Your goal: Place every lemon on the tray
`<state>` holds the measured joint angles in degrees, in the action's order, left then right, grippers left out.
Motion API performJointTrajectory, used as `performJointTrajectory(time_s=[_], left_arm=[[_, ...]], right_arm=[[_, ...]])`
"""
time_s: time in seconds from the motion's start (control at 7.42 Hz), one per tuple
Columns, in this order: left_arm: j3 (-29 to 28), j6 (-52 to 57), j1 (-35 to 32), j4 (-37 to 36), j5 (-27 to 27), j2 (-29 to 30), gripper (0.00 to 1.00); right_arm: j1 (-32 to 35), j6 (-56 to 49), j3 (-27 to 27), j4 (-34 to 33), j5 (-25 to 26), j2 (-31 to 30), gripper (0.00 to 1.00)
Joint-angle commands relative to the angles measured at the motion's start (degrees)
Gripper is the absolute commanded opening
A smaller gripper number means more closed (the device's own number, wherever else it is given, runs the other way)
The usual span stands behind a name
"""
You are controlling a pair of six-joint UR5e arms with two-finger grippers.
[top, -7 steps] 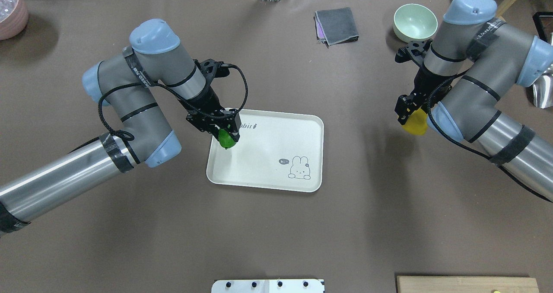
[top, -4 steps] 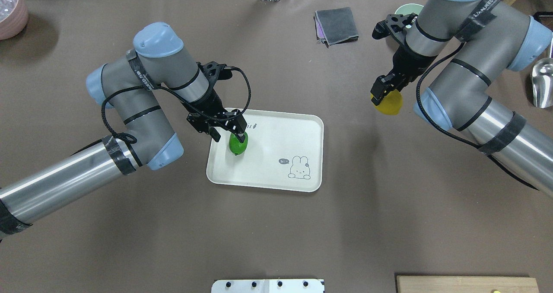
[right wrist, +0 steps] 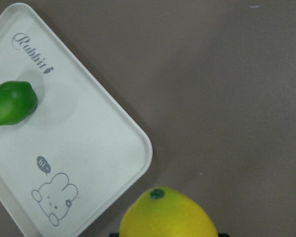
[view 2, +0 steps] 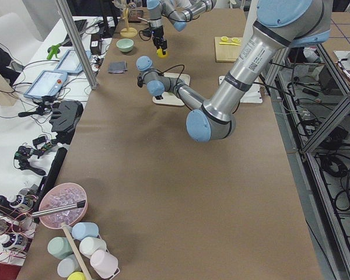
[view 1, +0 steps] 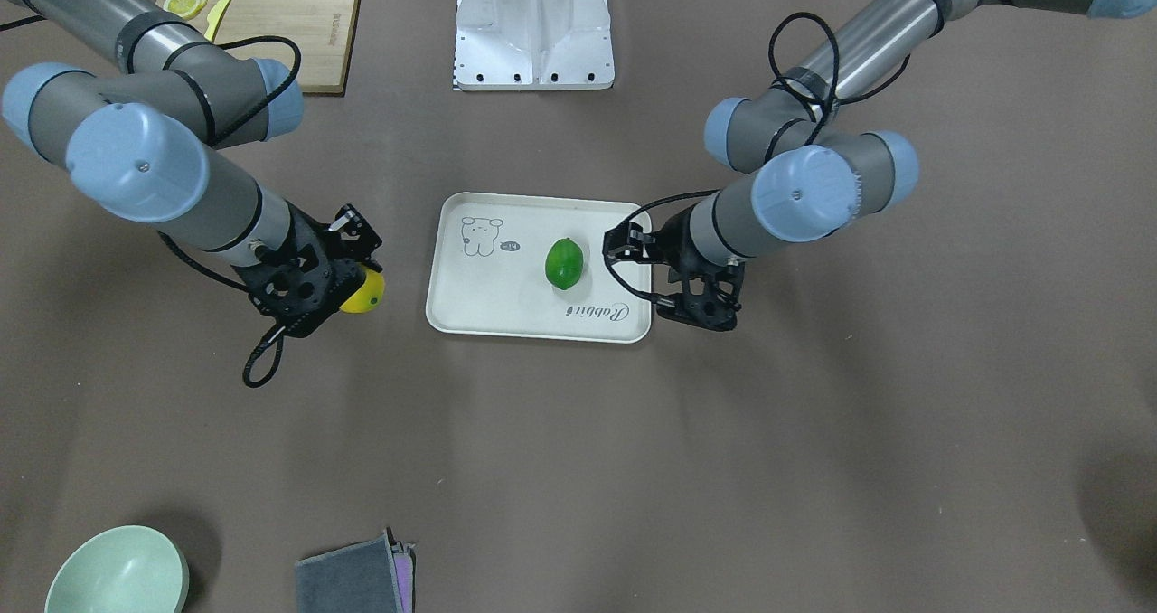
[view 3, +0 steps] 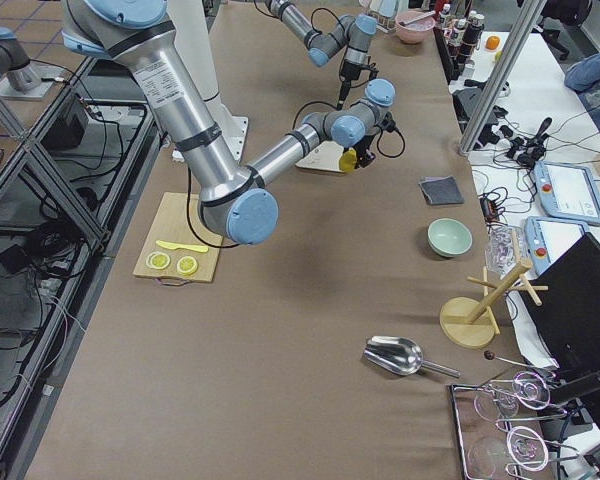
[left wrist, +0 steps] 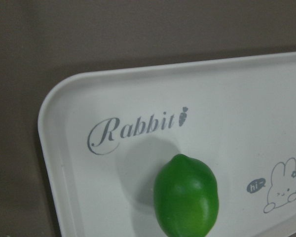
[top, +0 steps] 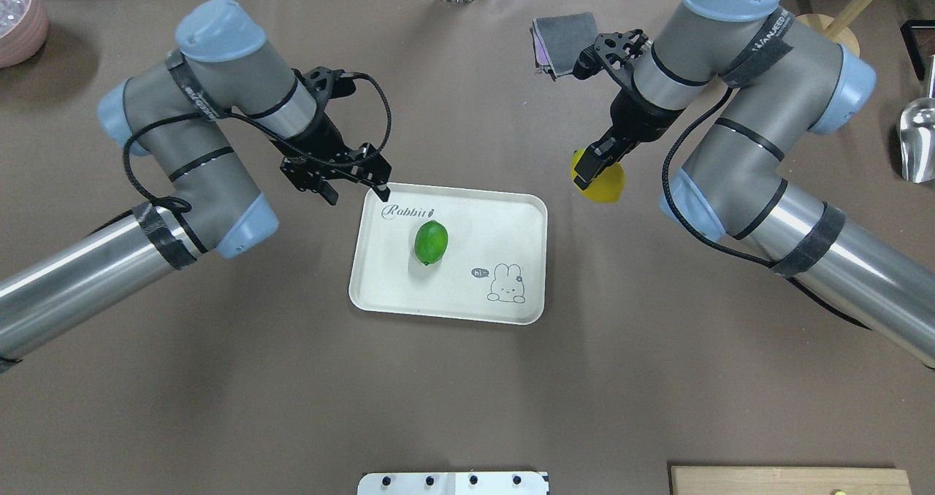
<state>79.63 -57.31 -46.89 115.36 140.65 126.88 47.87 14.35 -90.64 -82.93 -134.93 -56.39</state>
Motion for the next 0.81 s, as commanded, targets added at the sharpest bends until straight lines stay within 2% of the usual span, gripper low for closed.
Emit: performJointTrajectory(time_s=[0.0,0.27,0.54,0.67], left_arm=[[4.0,7.3,-8.8,-0.1,-0.4,-6.9,0.98],[4.6,20.2,-15.7,-0.2,-0.4,-14.1,0.98],[5.7,27.3,-21.7,-1.8,-4.8,-20.7,0.98],[6.8,37.0,-25.1,-4.5,-4.9,-23.8,0.98]], right_arm=[[-5.0,0.0,0.8,1.8,1.2,3.3,0.18],[-9.6,0.0,4.1,5.6,4.0,5.5,0.19],[-11.2,-1.2,5.0,5.7,5.7,4.2,0.22],[-11.1,-1.4,5.8,5.6,5.8,3.9,0.23]])
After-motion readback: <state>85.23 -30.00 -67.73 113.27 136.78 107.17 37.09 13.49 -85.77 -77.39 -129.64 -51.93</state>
